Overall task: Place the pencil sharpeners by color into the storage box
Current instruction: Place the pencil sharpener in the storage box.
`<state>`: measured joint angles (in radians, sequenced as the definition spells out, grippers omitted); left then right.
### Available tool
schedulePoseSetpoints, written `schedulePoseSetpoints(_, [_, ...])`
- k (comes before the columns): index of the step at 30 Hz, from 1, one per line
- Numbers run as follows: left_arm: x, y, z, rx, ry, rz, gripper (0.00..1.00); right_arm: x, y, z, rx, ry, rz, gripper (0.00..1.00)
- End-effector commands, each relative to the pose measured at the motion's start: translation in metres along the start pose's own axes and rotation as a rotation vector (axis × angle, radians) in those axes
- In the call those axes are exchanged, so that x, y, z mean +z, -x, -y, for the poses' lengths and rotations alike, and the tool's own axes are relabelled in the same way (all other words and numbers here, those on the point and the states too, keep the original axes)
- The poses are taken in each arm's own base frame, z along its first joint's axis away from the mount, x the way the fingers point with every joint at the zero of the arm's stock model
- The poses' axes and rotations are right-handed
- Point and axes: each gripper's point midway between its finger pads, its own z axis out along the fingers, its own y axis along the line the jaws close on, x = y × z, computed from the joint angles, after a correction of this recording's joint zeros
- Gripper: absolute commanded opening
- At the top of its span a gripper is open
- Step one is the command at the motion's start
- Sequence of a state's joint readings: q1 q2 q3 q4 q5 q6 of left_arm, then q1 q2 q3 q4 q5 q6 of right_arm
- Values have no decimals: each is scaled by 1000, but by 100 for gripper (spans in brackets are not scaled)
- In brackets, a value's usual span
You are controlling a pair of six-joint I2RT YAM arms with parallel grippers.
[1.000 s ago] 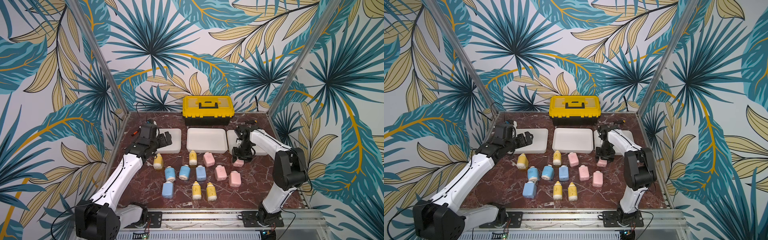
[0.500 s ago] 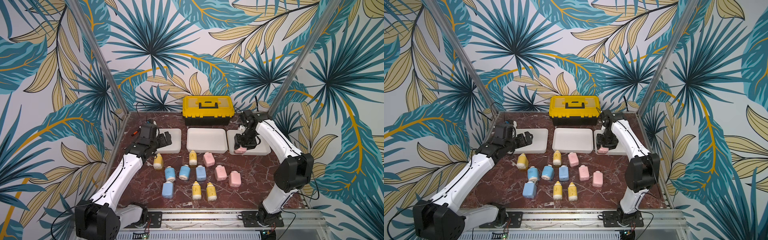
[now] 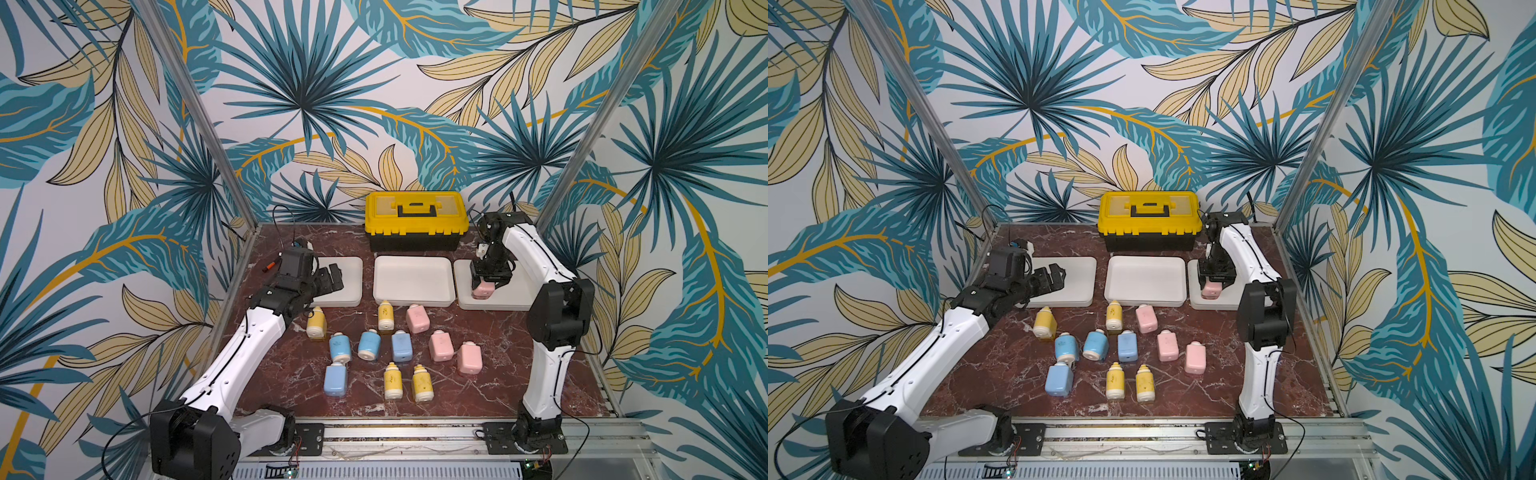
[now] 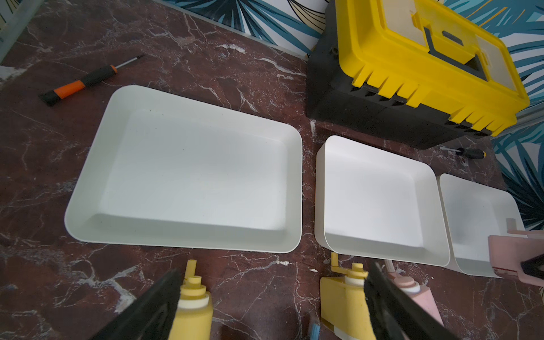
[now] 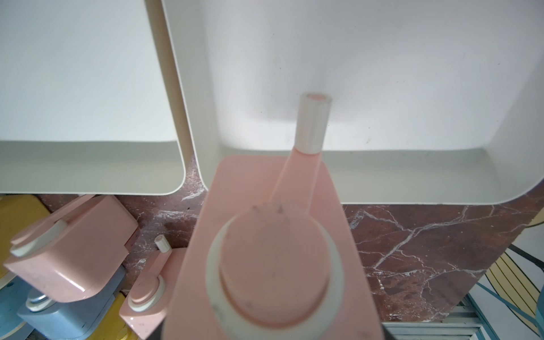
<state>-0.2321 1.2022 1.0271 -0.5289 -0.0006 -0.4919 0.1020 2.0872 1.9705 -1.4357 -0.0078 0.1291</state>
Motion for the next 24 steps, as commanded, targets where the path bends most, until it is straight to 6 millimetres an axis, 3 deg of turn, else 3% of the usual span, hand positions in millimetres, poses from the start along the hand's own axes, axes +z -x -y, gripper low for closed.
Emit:
schedulePoseSetpoints(1, [1,-5,-4,23,14,-11,99,-3,9,0,-15,16,16,32])
schedulePoseSetpoints(8, [5,-6,-3,23,15,-22,99,15,16,-9,-4,59,-20,32])
schedulePoseSetpoints(24, [5,-10,-5,19,16,-29,99,47,11,-15,-34,61,-112,30])
